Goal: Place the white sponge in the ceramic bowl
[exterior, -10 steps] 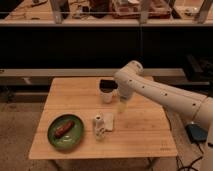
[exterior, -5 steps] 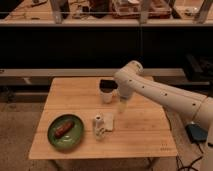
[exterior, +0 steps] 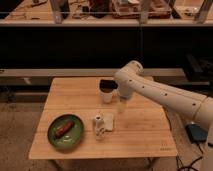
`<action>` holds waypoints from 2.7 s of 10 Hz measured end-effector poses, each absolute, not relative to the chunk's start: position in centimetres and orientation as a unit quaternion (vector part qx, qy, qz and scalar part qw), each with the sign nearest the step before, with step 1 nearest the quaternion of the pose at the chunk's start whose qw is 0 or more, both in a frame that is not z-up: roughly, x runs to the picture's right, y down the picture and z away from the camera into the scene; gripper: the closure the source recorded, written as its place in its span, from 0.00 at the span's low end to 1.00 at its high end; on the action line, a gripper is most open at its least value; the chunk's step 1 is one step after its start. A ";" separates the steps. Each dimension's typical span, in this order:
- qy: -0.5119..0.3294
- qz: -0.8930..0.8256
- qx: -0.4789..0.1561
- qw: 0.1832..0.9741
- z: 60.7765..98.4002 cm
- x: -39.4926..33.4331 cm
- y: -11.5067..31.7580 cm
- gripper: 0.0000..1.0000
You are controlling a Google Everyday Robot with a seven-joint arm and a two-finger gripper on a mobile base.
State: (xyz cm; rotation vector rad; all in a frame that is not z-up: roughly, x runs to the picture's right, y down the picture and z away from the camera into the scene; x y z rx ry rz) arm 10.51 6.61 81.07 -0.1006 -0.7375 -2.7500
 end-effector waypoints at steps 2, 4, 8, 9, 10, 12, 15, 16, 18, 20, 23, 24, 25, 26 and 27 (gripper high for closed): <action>-0.263 -0.949 -0.032 0.173 81.2 10.4 6.7 0.20; -0.284 -0.925 -0.033 0.252 81.2 9.9 7.1 0.20; -0.323 -0.854 -0.081 0.399 81.1 7.9 8.2 0.20; -0.328 -0.844 -0.089 0.416 81.0 7.9 8.4 0.20; -0.330 -0.838 -0.093 0.425 81.0 7.7 8.5 0.20; -0.332 -0.837 -0.092 0.426 81.0 7.5 8.5 0.20; -0.331 -0.819 -0.110 0.456 80.0 6.7 9.1 0.20; -0.330 -0.806 -0.121 0.477 79.3 5.8 9.5 0.20; -0.347 -0.754 -0.157 0.535 76.7 3.0 11.6 0.20; -0.363 -0.710 -0.186 0.574 74.7 0.8 13.4 0.20; -0.372 -0.677 -0.209 0.600 73.3 -0.4 14.6 0.20; -0.369 -0.678 -0.213 0.599 73.9 -0.2 15.0 0.20; -0.364 -0.683 -0.213 0.596 74.9 0.3 15.1 0.20; -0.354 -0.691 -0.212 0.594 76.5 0.8 15.1 0.20; -0.340 -0.699 -0.210 0.593 78.4 1.4 15.0 0.20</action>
